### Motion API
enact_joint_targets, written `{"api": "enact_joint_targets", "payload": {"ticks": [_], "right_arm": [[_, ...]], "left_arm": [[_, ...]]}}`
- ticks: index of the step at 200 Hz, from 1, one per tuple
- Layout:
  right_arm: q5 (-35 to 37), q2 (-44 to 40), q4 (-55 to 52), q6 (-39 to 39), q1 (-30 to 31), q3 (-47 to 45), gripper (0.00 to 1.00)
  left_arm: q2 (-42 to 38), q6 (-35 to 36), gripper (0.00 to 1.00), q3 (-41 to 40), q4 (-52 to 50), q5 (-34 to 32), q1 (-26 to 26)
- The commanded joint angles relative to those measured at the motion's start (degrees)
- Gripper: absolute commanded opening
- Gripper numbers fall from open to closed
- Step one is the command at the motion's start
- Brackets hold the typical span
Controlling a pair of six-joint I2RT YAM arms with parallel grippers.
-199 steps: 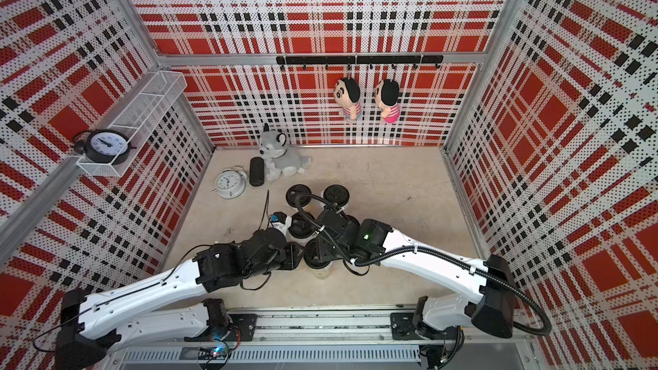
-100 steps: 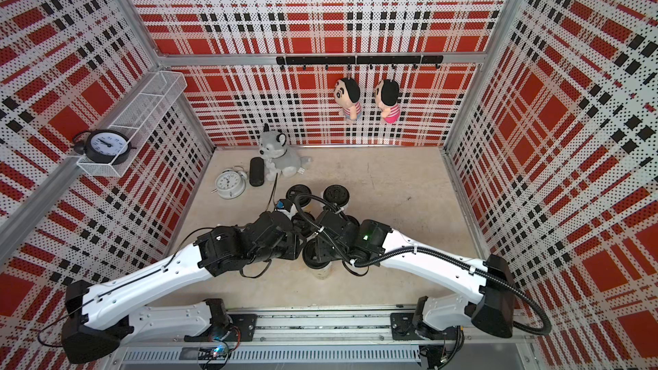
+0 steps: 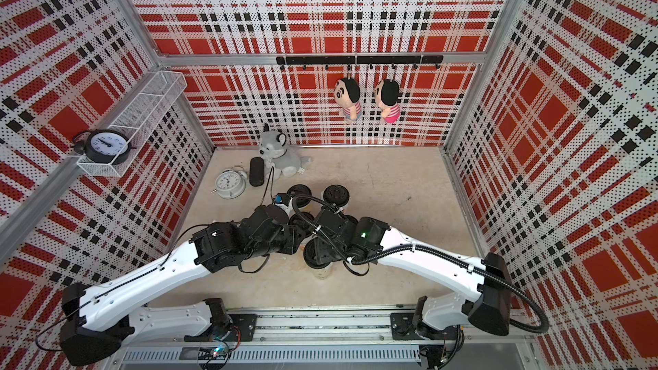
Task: Put the leak-proof paper on the milk tea cups
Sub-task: Secure the cup lid on the cup.
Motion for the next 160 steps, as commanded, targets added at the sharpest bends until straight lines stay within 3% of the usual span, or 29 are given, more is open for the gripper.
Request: {"api": "enact_joint_targets", "payload": {"ticks": [1,160], "right_arm": [[1.8,0.6,-5.0,0.2,0.7,0.7,0.61],[3.4,0.2,-5.2,-0.5,0.7,4.3,0.62]], "left_arm": [[-0.7,1.0,0.35,-0.5,0.7,0.3,0.3],[-2.1,0.9,0.35,-1.4,2.0,1.6,0.9]]}}
